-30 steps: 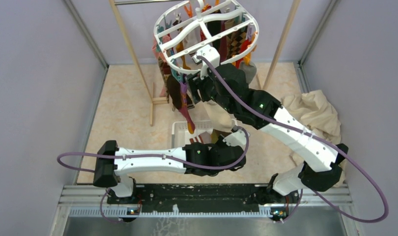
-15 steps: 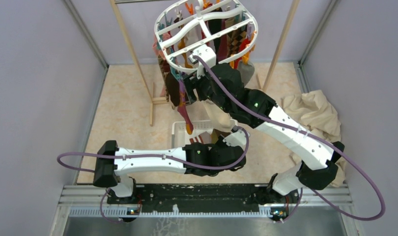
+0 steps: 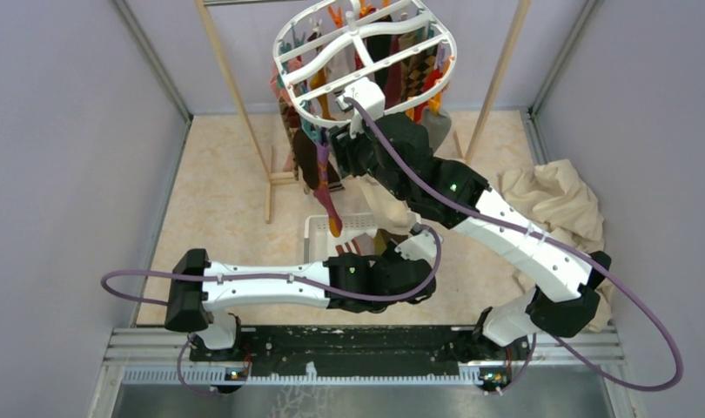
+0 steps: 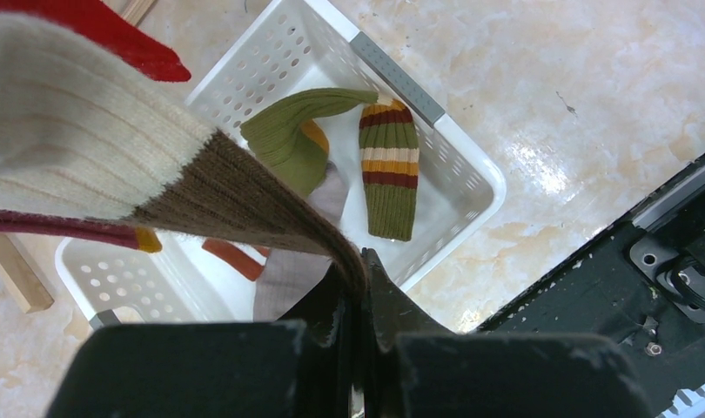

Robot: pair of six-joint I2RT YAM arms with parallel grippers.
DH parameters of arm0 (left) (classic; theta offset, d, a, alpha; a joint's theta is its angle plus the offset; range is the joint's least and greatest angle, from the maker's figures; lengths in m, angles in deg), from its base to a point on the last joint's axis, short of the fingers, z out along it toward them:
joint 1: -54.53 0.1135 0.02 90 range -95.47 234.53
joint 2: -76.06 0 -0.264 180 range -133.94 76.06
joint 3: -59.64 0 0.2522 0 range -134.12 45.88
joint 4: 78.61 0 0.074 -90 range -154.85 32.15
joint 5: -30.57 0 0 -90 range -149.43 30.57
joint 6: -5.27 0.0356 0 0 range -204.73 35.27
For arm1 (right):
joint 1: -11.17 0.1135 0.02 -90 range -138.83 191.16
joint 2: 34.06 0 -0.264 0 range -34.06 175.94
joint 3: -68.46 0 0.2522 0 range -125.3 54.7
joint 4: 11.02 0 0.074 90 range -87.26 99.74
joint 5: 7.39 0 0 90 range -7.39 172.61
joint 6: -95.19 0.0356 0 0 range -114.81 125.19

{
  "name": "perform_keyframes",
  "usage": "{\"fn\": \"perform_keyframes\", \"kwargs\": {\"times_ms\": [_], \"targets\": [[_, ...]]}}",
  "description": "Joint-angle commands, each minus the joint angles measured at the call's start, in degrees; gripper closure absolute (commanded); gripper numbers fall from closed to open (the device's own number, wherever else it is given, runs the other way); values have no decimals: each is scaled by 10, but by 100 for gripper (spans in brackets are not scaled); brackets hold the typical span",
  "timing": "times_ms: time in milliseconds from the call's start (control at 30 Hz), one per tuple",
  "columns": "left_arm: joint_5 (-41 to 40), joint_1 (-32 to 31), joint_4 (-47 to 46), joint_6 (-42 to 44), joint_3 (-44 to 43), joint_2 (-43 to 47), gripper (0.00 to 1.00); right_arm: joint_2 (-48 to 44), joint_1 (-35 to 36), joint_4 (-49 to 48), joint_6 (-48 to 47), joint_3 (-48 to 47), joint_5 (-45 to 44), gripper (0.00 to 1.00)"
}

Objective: Remove the socks clipped to the hanger
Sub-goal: Remove the sock from the hanger, then place the sock in the bin.

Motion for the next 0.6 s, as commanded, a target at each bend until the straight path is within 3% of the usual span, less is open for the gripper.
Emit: {"fn": "perform_keyframes", "kwargs": {"times_ms": [0, 100, 233, 333, 400, 467, 567], "targets": [[9, -7, 6, -6, 1, -1, 100, -29, -6, -71, -10, 1, -17, 46], [8, -8, 6, -8, 0, -2, 100, -32, -6, -75, -25, 4, -17, 52], [6, -8, 10, -12, 2, -1, 100, -31, -6, -75, -27, 6, -14, 72], [1, -8, 18, -19, 5, 2, 100, -29, -6, -76, -27, 6, -12, 78], [-8, -8, 27, -32, 6, 2, 100, -30, -6, -76, -26, 8, -12, 89], [-15, -8, 37, -45, 10, 3, 100, -30, -6, -78, -25, 11, -13, 91], [-25, -8, 51, -64, 25, 12, 100, -33, -6, -77, -25, 14, -16, 84]]}}
